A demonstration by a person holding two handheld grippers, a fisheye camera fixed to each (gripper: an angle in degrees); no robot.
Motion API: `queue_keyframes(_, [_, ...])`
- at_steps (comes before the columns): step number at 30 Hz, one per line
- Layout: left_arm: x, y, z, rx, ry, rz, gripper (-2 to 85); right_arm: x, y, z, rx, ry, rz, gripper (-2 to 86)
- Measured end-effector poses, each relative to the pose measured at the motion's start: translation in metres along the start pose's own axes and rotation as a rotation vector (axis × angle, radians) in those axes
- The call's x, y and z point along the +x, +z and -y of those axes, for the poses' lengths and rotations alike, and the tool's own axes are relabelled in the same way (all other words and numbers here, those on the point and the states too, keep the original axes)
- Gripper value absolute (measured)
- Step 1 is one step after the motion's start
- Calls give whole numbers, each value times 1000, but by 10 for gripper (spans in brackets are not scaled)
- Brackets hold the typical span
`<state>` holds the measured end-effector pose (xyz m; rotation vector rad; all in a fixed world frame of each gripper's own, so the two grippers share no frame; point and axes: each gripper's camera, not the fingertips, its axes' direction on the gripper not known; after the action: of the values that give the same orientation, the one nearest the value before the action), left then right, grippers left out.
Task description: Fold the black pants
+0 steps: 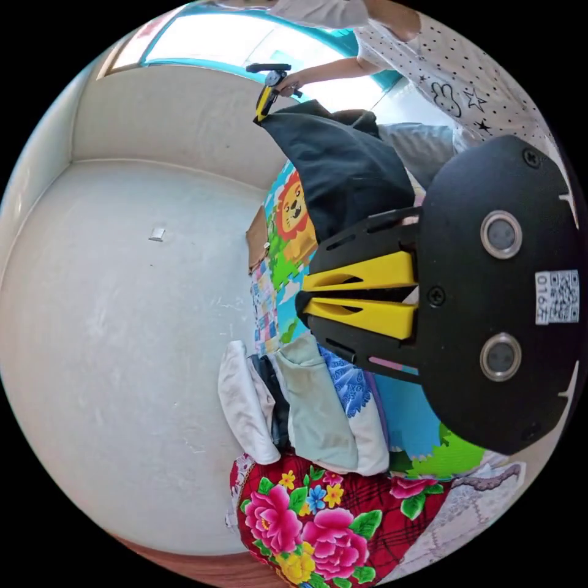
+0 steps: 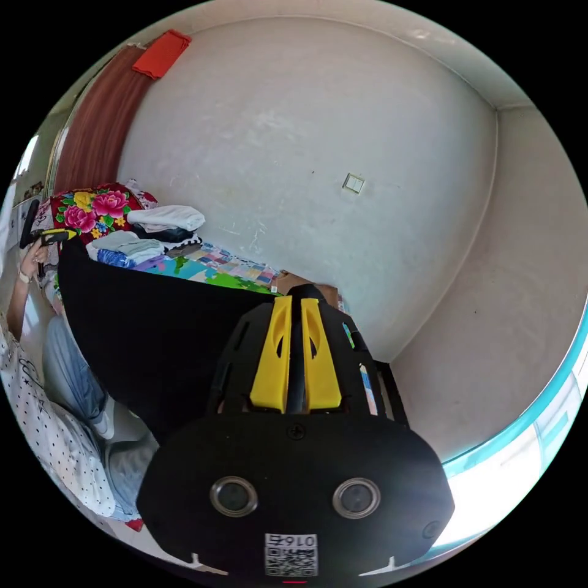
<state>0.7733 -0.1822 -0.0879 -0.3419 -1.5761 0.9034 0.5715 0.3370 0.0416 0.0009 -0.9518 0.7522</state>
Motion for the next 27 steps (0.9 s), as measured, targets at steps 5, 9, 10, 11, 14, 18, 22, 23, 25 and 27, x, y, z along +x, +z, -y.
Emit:
queue_keyframes(5, [-19, 89, 127, -115, -7, 81, -9, 32, 101, 51, -140, 88, 25, 9])
queue_keyframes(9, [-17, 133, 222, -158, -76, 120, -9, 72, 161, 120, -223, 139, -69, 9])
queue_keyframes(10, [-7, 135, 253, -128, -75, 132, -9, 82, 166, 142, -234, 157, -131, 9])
queue_keyframes(11, [7, 124, 280, -48, -44, 130, -9, 87, 164, 152, -223, 174, -161, 9])
queue_keyframes(14, [27, 94, 309, 188, 44, 166, -9, 104, 113, 178, 50, 234, -236, 9])
queue_keyframes(18, [6, 96, 311, 151, 30, 127, -10, 122, 76, 162, 123, 231, -286, 9])
queue_keyframes(22, [-25, 119, 260, 49, 63, 44, -10, 124, 62, 92, 105, 223, -29, 10])
queue_keyframes(23, [-32, 128, 240, 5, 91, 17, -10, 120, 62, 79, 95, 206, 13, 11])
queue_keyframes(25, [-40, 143, 209, -83, 117, 3, -10, 92, 58, 23, 23, 145, 137, 12])
queue_keyframes(27, [-48, 158, 179, -161, 125, -10, -10, 64, 53, -22, -32, 90, 221, 13])
